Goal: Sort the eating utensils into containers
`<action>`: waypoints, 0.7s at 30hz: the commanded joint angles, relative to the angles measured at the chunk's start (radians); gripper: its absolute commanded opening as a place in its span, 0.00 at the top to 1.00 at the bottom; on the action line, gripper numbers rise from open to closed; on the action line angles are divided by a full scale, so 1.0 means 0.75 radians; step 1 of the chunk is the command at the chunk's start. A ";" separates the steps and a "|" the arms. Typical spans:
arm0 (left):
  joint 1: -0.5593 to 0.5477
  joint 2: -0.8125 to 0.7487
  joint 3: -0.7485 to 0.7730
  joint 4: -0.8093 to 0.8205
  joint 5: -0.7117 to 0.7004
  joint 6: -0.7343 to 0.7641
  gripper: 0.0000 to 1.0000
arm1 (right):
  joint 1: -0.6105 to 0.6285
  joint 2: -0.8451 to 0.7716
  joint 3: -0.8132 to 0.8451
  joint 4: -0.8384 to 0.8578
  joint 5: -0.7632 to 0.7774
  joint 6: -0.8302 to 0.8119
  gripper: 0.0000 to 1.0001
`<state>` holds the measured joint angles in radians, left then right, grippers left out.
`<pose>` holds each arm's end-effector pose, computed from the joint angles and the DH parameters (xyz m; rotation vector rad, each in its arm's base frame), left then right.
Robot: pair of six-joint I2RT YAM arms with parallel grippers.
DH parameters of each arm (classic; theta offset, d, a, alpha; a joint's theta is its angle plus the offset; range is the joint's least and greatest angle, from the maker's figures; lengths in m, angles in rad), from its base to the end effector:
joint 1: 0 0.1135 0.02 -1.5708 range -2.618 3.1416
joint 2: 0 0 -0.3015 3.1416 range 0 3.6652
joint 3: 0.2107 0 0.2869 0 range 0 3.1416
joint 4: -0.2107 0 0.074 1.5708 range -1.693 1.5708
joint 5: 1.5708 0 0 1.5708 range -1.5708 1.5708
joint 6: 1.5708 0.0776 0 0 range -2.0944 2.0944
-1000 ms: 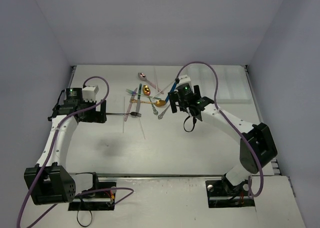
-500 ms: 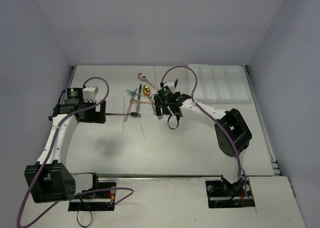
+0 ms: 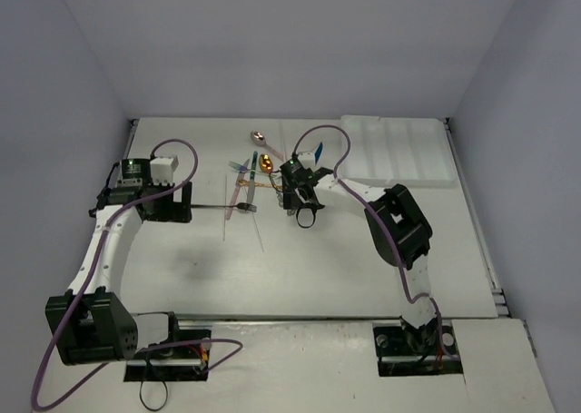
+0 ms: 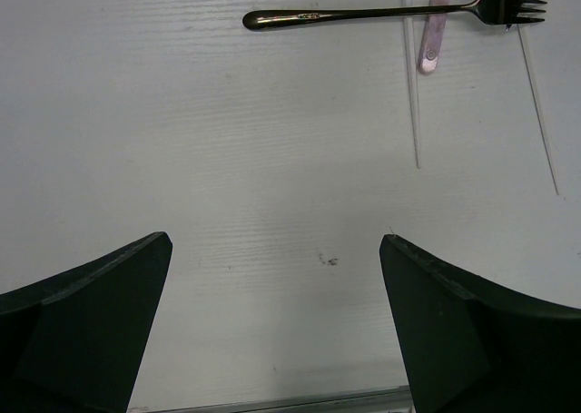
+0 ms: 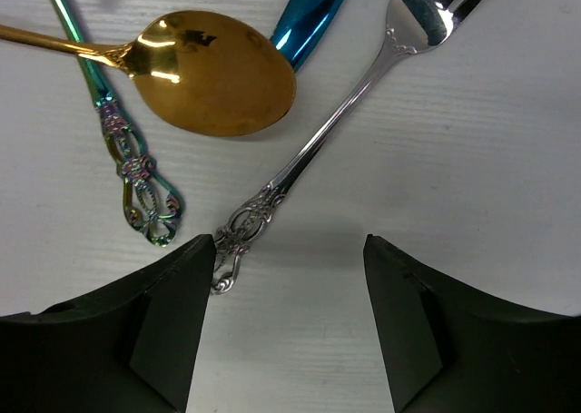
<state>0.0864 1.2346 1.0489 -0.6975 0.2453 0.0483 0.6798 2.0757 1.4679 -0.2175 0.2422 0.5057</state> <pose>0.3026 0.0073 0.2899 0.0610 2.4319 -0.2404 0.4252 0.3198 0.1567 -0.0941 2.3811 0.2797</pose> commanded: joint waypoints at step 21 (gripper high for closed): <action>0.020 0.000 0.043 0.071 0.035 -0.007 0.03 | -0.149 0.153 0.215 -0.005 0.025 0.139 0.44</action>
<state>0.0937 1.2346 1.0489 -0.6895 0.2580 0.0486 0.5974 2.1827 1.5978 -0.2169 0.2462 0.5657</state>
